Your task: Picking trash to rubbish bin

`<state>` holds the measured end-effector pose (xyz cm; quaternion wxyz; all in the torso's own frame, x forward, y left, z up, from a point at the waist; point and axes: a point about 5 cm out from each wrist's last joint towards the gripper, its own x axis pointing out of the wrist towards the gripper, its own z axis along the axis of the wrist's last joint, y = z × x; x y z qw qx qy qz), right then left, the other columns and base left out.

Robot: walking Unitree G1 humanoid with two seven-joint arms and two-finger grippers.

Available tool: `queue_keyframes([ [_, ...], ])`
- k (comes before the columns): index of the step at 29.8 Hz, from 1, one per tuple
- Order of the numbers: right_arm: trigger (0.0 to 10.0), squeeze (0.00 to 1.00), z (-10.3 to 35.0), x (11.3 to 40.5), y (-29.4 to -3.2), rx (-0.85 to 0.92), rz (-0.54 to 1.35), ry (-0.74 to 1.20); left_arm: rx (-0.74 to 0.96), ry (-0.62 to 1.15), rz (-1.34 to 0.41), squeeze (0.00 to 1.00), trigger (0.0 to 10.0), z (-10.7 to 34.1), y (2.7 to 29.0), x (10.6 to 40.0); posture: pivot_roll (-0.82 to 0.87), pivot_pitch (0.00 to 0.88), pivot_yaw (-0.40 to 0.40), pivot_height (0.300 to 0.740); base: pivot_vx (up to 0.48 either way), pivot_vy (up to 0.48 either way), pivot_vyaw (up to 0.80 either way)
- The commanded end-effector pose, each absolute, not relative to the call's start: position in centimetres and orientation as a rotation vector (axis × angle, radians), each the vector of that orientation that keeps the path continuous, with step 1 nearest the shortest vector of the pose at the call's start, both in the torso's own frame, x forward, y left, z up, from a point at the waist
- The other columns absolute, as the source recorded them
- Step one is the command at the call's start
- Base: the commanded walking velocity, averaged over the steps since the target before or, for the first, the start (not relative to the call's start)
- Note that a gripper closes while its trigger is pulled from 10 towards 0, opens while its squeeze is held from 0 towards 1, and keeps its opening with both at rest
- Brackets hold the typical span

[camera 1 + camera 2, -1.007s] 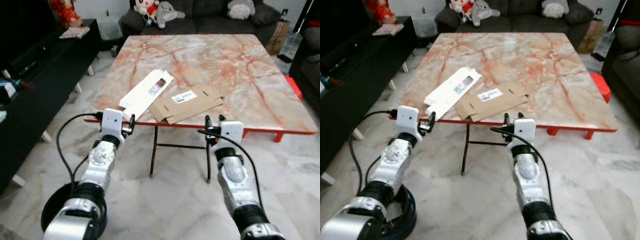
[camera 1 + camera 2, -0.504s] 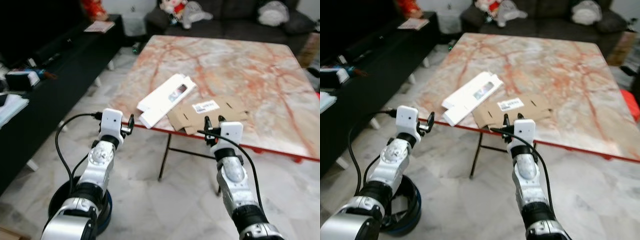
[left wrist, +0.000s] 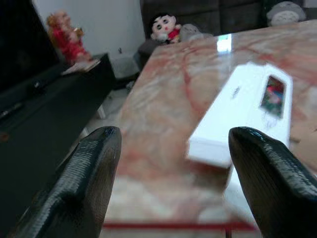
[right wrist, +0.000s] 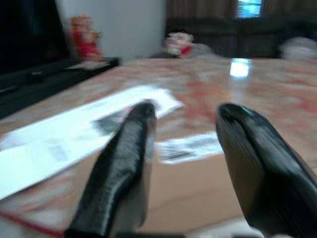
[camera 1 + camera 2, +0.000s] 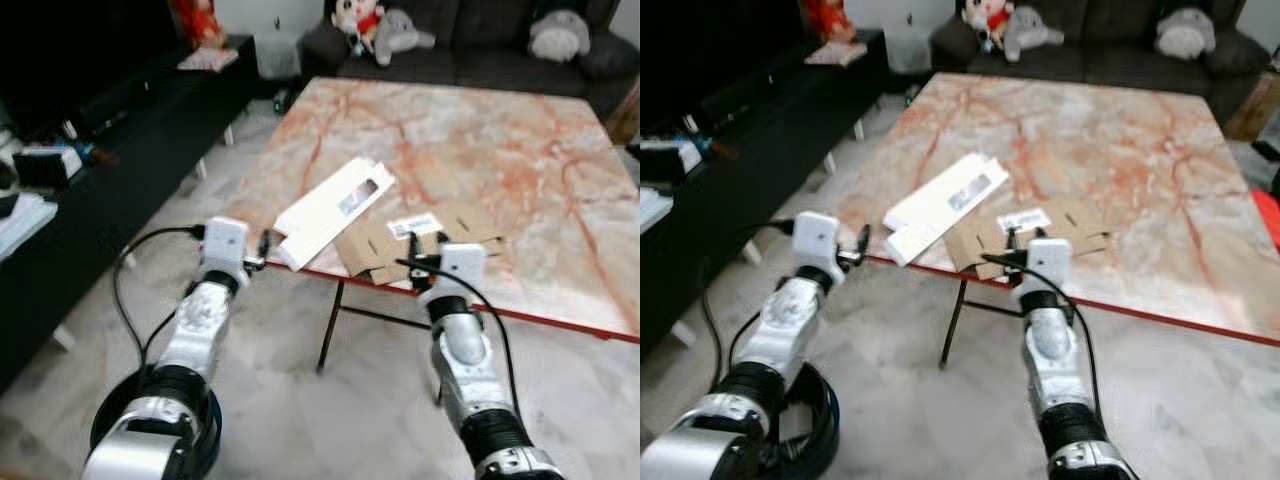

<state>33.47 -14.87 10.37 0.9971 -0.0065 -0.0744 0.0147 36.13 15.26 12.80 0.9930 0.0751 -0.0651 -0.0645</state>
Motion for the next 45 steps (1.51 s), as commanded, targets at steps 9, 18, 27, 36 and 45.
queue_keyframes([
  [9, 10.0, 0.00, 10.32, 33.39, -15.86, -0.010, 0.000, -0.151, 0.143, -0.137, -0.174, 0.00, 10.0, 12.93, 13.79, 36.24, 0.18, 0.006, 0.021, 0.740, 0.303, 0.000, 0.00],
  [18, 10.0, 0.00, 10.34, 33.36, -15.54, -0.041, 0.023, -0.156, 0.144, -0.139, -0.177, 0.00, 10.0, 12.95, 13.71, 36.22, 0.18, 0.001, 0.021, 0.740, 0.302, 0.000, 0.00],
  [27, 10.0, 0.00, 10.20, 33.25, -15.27, -0.028, 0.033, -0.155, 0.144, -0.139, -0.182, 0.00, 10.0, 12.92, 13.65, 36.19, 0.18, 0.000, 0.022, 0.740, 0.304, 0.000, 0.49],
  [36, 10.0, 0.00, 10.21, 33.29, -15.40, -0.023, 0.024, -0.155, 0.143, -0.137, -0.182, 0.00, 10.0, 12.91, 13.65, 36.21, 0.18, 0.000, 0.022, 0.740, 0.302, 0.000, 0.00],
  [45, 10.0, 0.00, 10.18, 33.29, -15.45, -0.020, 0.023, -0.152, 0.142, -0.137, -0.182, 0.00, 10.0, 12.93, 13.62, 36.21, 0.18, 0.005, 0.020, 0.740, 0.303, 0.000, 0.00],
])
